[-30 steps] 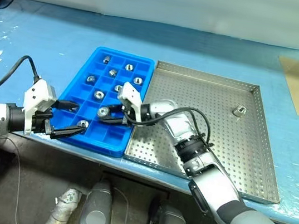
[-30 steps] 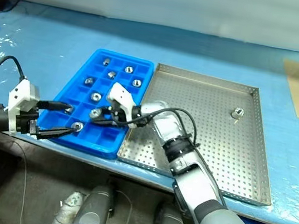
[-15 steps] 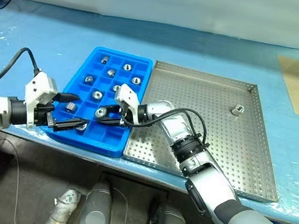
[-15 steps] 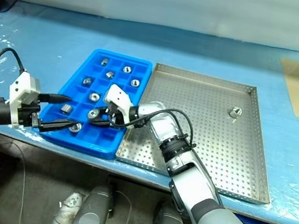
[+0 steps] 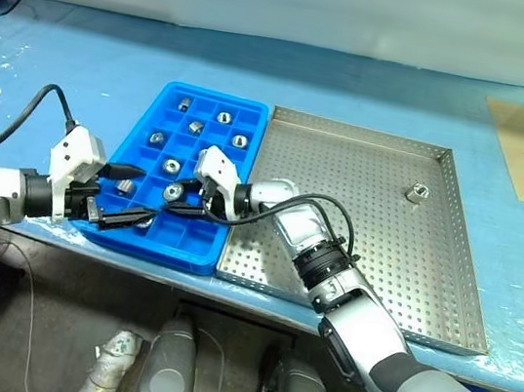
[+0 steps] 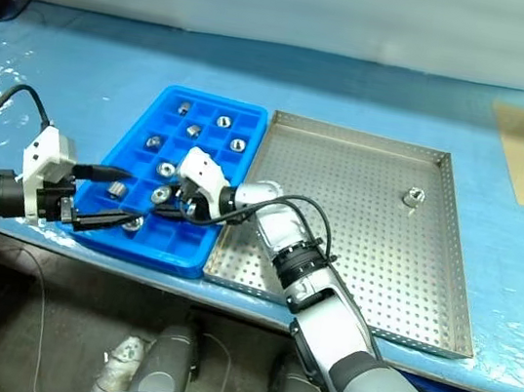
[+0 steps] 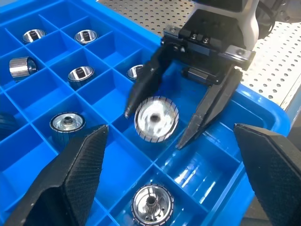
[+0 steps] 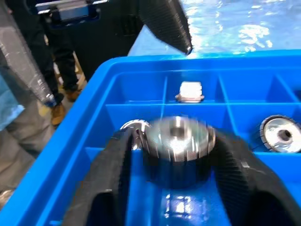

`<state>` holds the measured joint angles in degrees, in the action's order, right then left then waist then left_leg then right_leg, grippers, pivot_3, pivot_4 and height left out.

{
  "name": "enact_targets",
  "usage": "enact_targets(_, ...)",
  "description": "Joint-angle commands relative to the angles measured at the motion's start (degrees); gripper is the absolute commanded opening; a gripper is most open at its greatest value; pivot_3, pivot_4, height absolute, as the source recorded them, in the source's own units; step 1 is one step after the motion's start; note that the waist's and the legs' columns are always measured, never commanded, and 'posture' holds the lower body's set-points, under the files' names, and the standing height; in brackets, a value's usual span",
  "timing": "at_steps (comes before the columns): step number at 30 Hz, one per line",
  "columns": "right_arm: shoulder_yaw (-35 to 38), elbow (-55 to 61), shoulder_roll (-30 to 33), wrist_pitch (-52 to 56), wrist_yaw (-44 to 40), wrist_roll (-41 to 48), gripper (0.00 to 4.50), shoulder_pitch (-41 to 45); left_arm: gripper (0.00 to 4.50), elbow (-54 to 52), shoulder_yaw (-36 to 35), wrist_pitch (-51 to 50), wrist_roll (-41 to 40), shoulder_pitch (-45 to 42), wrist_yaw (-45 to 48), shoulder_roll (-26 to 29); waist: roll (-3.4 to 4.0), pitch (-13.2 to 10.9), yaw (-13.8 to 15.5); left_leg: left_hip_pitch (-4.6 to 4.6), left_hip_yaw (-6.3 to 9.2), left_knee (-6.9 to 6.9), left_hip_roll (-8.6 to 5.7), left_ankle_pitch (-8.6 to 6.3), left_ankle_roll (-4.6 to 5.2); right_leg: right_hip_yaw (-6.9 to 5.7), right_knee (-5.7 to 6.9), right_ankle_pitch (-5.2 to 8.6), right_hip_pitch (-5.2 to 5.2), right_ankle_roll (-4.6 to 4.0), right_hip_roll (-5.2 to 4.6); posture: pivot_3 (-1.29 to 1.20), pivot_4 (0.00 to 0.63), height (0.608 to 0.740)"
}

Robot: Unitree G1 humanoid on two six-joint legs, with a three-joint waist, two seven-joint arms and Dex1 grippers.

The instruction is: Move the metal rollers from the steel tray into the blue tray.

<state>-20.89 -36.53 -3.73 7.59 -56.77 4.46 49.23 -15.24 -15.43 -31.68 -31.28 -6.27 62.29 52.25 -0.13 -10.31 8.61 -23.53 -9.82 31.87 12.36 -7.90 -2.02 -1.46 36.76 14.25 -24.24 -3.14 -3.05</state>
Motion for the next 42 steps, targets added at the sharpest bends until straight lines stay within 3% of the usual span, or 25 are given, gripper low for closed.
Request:
enact_targets(1, 1.2, 1.2, -0.4, 0.0, 1.8, -0.2, 3.94, 0.4, 4.5, 0.1, 0.3, 0.7, -0.3, -1.0, 0.2, 0.1, 0.0, 0.0, 0.0, 0.0, 0.0, 0.0, 0.0, 0.01, -0.01, 0.0, 0.0, 0.0, 0.0, 0.0, 0.0, 0.25, 0.15, 0.74)
enact_targets(8, 5.7, 5.2, 3.1, 3.1, 1.9, 2.5, 3.94, 1.4, 4.5, 1.9, 3.9, 1.6, -0.2, -4.3, 0.6, -1.7, 0.0, 0.0, 0.1, -0.01, 0.0, 0.03, -0.03, 0.04, -0.07, -0.01, 0.02, -0.01, 0.02, 0.01, 0.0, 0.17, 0.15, 0.74)
enact_targets(13, 12.5, 12.2, 11.4, 7.5, 2.8, 5.6, 3.94, 1.8, 4.5, 5.8, 10.5, 3.4, 1.4, -10.9, 0.5, -6.9, 0.01, 0.0, 0.0, 0.0, 0.0, 0.25, -0.13, 0.06, -0.1, 0.01, 0.09, -0.04, 0.11, 0.05, -0.01, 0.07, 0.15, 0.74)
enact_targets(19, 21.0, 4.1, 21.1, 2.2, 16.6, 2.2, 3.94, 1.9, 4.5, 14.9, 19.6, 8.6, 7.2, -19.8, 0.9, -15.8, -0.04, 0.0, -1.6, 0.13, -0.01, 0.38, -0.39, 0.1, -0.15, 0.14, 0.12, -0.14, 0.3, 0.18, -0.02, -0.07, 0.15, 0.74)
enact_targets(26, 28.2, -7.4, 29.0, -4.8, 33.5, -0.5, 3.94, -0.8, 4.5, 22.0, 24.4, 11.8, 9.4, -25.4, 4.3, -22.7, -0.05, 0.0, -4.9, 0.07, -0.03, 0.42, -0.46, 0.01, 0.03, 0.19, 0.09, -0.3, 0.28, 0.44, 0.03, -0.18, 0.15, 0.74)
enact_targets(33, 29.4, -15.4, 30.1, -11.3, 43.0, -2.8, 3.94, -2.7, 4.5, 27.3, 24.4, 13.9, 10.9, -27.7, 6.3, -23.7, -0.02, 0.0, -7.9, 0.07, -0.04, 0.47, -0.44, -0.07, 0.16, 0.2, 0.09, -0.3, 0.27, 0.43, 0.09, -0.2, 0.15, 0.74)
enact_targets(42, 28.9, -25.5, 29.6, -14.6, 43.2, -3.2, 3.94, -0.3, 4.5, 26.5, 23.0, 13.2, 10.8, -26.4, 6.6, -22.6, 0.01, 0.0, -7.6, 0.0, -0.09, 1.03, -0.41, -0.27, 0.51, 0.2, 0.13, -0.18, 0.41, 0.2, -0.02, -0.16, 0.15, 0.74)
